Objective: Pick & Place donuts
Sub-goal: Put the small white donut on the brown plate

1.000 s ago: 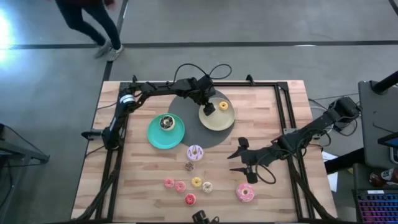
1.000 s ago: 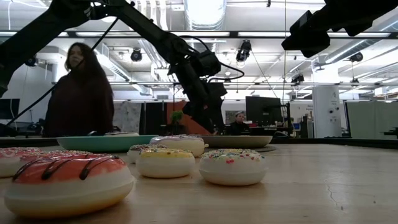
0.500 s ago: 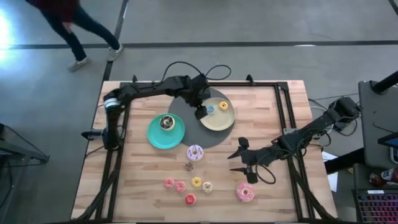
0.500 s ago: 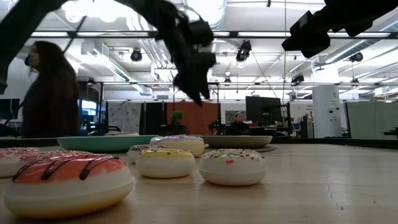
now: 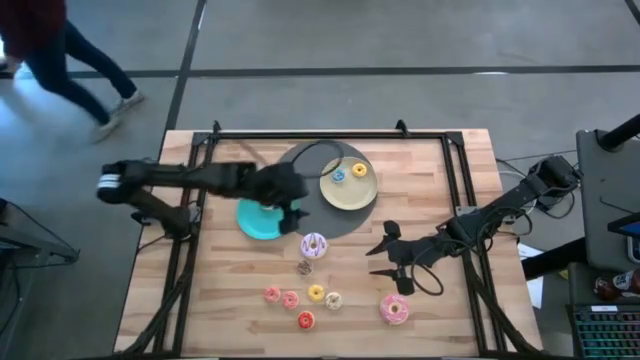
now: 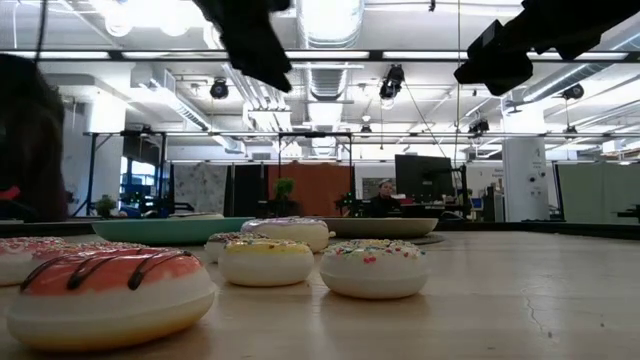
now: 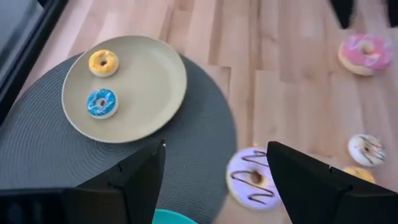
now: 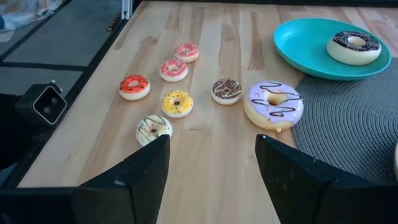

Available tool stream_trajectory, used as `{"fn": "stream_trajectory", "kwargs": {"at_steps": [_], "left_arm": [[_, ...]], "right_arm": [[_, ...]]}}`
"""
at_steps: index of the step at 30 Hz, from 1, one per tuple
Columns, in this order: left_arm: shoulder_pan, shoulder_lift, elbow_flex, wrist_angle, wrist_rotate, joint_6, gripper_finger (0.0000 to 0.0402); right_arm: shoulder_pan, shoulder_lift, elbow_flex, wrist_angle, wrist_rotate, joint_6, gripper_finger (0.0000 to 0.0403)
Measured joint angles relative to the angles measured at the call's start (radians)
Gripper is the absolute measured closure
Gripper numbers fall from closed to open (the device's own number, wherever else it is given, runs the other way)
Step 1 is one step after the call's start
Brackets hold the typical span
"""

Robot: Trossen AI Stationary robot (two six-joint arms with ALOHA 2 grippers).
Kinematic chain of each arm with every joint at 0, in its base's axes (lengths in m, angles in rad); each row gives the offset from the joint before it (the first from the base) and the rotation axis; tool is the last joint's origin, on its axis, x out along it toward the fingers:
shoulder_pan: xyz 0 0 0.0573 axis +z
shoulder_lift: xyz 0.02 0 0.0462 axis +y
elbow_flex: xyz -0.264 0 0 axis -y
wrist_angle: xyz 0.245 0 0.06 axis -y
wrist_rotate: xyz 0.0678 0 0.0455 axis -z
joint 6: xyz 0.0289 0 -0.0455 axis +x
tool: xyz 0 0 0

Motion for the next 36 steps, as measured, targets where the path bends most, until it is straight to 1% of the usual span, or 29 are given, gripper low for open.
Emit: {"fn": "stream_trajectory", "kwargs": {"at_steps": [4, 8, 12, 15, 19, 24, 31, 36], "left_arm": [[-0.1, -0.15, -0.195, 0.135, -0.081, -0.081, 0.0145], [-0.195, -0.257, -0.355, 0.255, -0.166, -0.145, 0.0145], [-0.281, -0.33, -0.465, 0.365, -0.283, -0.173, 0.0145], [-0.332, -0.36, -0.529, 0.432, -0.331, -0.188, 0.0145], [-0.383, -0.369, -0.593, 0.5, -0.361, -0.214, 0.0145], [-0.434, -0.367, -0.64, 0.551, -0.418, -0.225, 0.0145], [-0.476, -0.367, -0.667, 0.556, -0.429, -0.288, 0.0145], [-0.527, -0.367, -0.682, 0.553, -0.499, -0.311, 0.0145]], "right_arm": [[0.0, 0.0, 0.0, 0.017, 0.0, -0.004, 0.0174], [0.0, 0.0, 0.0, 0.042, 0.0, -0.021, 0.0174], [0.0, 0.0, 0.002, 0.066, 0.001, -0.048, 0.0174], [-0.002, 0.0, 0.004, 0.085, 0.001, -0.062, 0.0174], [-0.002, 0.033, 0.004, 0.125, 0.002, -0.085, 0.0174], [-0.002, 0.115, 0.019, 0.155, -0.001, -0.131, 0.0174], [-0.002, 0.222, 0.083, 0.152, -0.001, -0.194, 0.0175], [-0.007, 0.279, 0.134, 0.152, -0.001, -0.254, 0.0175]]}}
